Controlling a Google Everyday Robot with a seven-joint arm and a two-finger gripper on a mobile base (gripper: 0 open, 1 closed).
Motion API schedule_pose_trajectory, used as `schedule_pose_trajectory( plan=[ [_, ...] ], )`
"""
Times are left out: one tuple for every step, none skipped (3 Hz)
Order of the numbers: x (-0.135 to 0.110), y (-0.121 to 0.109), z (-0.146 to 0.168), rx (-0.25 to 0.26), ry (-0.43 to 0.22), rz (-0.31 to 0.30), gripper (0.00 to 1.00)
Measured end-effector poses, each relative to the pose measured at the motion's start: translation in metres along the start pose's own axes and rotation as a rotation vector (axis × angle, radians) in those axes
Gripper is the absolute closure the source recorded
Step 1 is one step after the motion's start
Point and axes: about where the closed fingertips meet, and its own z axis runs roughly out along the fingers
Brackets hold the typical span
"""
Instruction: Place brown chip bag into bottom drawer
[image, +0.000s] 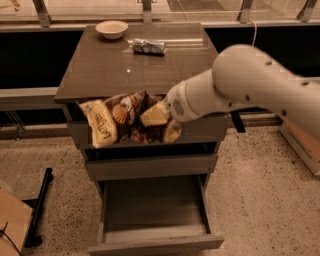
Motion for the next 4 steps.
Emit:
schedule_pose_trajectory(
  plan=[
    [0.059,0.02,0.037,-0.079,0.074,0.075,1.0],
    [0.119,0.034,0.073,-0.13,0.1,0.153,1.0],
    [0.176,0.035,0.105,-0.148,0.115,0.224,1.0],
    [0.234,0.035,0.129,-0.159,0.129,0.299,1.0]
  ],
)
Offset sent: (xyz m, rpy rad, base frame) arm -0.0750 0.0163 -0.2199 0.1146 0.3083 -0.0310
